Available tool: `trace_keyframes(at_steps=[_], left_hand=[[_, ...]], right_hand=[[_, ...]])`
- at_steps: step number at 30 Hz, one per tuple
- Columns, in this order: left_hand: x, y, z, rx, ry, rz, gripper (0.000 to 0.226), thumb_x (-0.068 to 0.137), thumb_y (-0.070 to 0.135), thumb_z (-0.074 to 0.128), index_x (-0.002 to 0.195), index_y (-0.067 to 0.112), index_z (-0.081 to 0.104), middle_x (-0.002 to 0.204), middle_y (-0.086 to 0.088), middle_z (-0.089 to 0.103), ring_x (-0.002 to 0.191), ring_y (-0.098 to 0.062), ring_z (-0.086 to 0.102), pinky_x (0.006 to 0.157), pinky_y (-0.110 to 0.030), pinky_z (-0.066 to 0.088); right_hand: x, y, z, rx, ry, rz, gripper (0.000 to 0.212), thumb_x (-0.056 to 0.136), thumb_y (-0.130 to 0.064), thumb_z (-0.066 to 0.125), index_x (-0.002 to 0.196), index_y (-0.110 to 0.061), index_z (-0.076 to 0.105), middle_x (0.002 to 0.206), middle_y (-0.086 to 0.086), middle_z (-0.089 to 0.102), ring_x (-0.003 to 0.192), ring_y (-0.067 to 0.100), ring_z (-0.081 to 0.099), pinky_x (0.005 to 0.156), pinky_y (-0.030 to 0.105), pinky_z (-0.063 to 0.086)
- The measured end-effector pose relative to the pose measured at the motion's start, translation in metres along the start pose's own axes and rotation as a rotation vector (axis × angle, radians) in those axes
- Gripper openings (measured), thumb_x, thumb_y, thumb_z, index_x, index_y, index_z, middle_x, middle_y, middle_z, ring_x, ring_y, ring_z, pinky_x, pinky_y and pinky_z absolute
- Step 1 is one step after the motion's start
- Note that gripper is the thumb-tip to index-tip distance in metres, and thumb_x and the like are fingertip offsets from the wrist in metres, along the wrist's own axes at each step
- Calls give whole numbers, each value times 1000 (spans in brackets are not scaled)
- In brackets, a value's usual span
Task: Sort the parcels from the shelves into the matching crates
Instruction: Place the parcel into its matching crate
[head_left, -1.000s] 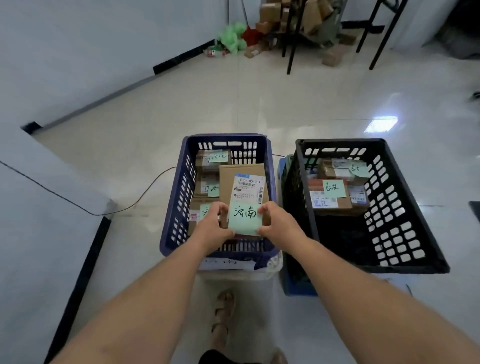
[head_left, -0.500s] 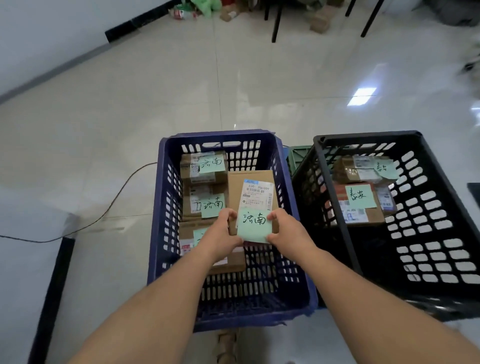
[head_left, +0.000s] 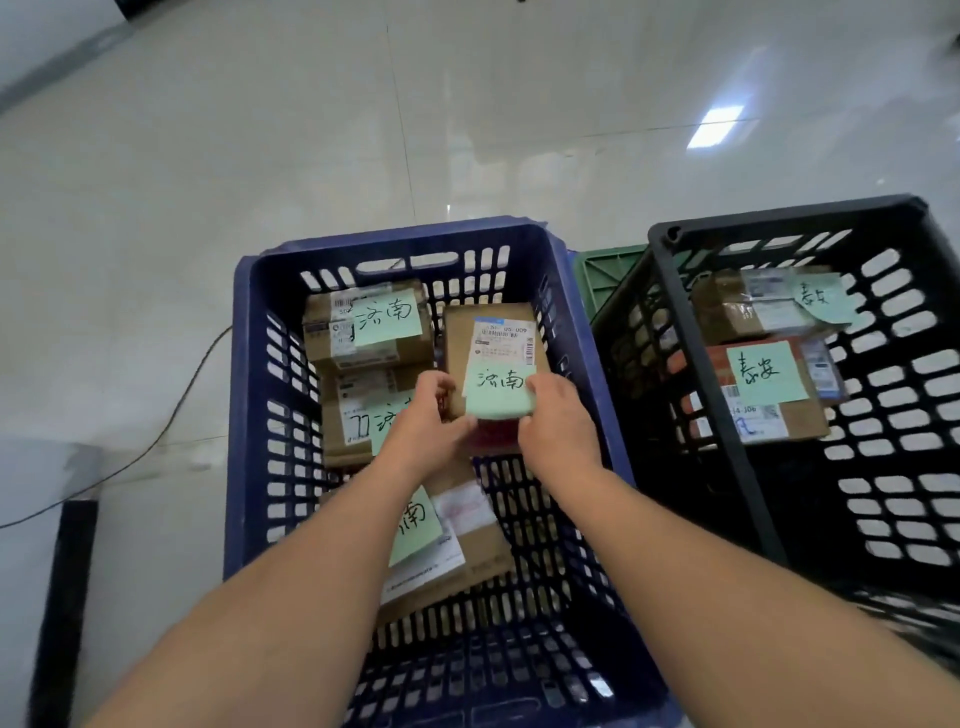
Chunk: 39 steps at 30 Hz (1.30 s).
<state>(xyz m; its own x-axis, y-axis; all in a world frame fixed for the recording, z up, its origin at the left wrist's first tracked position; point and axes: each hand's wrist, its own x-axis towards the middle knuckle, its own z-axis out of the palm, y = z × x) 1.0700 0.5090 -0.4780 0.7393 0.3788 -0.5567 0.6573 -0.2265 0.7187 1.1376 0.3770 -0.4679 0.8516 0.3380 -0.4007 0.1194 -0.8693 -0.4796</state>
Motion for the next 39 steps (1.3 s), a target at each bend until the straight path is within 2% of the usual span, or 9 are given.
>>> trace_keyframes(at_steps=[2,6,9,12,16,22,25,32,39], left_hand=[[9,2,-3,7,17,0,33,90,19,63,112,29,41,115,2,54,104,-23,57,89,-46,52],[16,-1,-1,33,83,17,28,93,26,59,118,24,47,114,7,54,102,-18,56,83,-37,50],[22,-8,7,4,114,-14,30,91,19,61,118,26,48,120,4,57,106,-19,58,89,-44,52],[37,-16,19,98,164,-40,37,90,13,62,123,22,49,126,0,56,115,-19,54,97,-40,47],[52,-26,28,305,232,-18,41,89,17,63,129,18,50,130,-3,55,119,-23,49,96,-37,42],[57,-27,26,444,135,6,50,90,6,52,138,16,46,137,-8,51,124,-30,40,103,-38,34],[41,-19,21,420,79,22,54,88,4,53,140,16,44,139,-7,49,129,-26,41,109,-37,33],[-51,16,-4,387,129,-1,51,94,14,53,143,20,38,148,5,38,138,-16,31,113,-33,26],[-130,15,-39,459,222,-133,62,93,15,53,148,26,28,156,5,24,140,-16,26,111,-41,35]], right_hand=[[7,-2,6,47,38,5,41,89,-5,50,129,-11,46,134,9,42,118,30,47,95,36,38],[17,-1,10,107,62,-40,35,87,-13,60,120,-10,51,130,7,45,117,24,47,97,34,36],[30,0,17,47,50,-77,29,87,-12,60,116,-8,53,133,8,44,120,27,43,100,35,36],[45,5,29,-50,-12,-1,31,89,-7,54,120,-9,50,131,6,43,116,26,45,94,36,42],[56,14,48,-100,-97,31,34,89,-5,55,123,-7,49,130,8,44,115,28,47,94,39,45],[57,11,53,-200,-227,52,45,88,-7,57,132,-9,44,147,10,28,128,30,37,103,41,42],[45,2,39,-229,-271,46,52,88,-12,59,137,-10,40,149,11,22,131,29,31,103,43,41],[-18,-29,-13,-349,-274,-179,40,93,-14,53,131,-10,43,135,11,35,121,29,37,93,39,44],[-72,-34,-31,-421,-531,-155,44,92,-15,52,134,-8,41,132,14,38,124,31,37,99,41,40]])
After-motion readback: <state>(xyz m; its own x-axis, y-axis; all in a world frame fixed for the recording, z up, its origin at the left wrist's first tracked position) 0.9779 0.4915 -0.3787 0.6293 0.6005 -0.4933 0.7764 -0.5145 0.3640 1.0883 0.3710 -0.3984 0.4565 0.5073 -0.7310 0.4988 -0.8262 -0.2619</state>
